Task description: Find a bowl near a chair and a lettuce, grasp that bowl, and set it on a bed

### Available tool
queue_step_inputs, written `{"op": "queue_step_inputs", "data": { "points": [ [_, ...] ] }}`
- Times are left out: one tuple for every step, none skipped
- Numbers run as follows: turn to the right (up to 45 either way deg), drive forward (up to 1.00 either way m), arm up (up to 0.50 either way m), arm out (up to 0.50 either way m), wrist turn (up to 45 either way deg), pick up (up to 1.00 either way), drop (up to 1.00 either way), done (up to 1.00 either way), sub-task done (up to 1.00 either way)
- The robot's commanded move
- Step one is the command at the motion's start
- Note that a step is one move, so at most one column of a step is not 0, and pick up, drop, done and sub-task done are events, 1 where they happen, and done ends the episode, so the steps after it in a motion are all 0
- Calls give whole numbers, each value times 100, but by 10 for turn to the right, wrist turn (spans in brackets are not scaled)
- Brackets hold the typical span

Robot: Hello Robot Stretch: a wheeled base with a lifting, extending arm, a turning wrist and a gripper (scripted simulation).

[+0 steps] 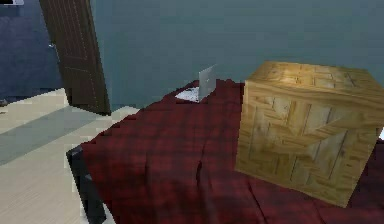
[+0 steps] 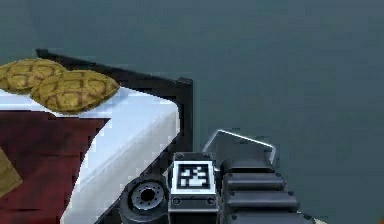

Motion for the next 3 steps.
{"op": "queue_step_inputs", "data": {
  "points": [
    [0,30,0,0,0,0,0,0,0],
    [450,0,0,0,0,0,0,0,0],
    [180,0,0,0,0,0,0,0,0]
  ]
}}
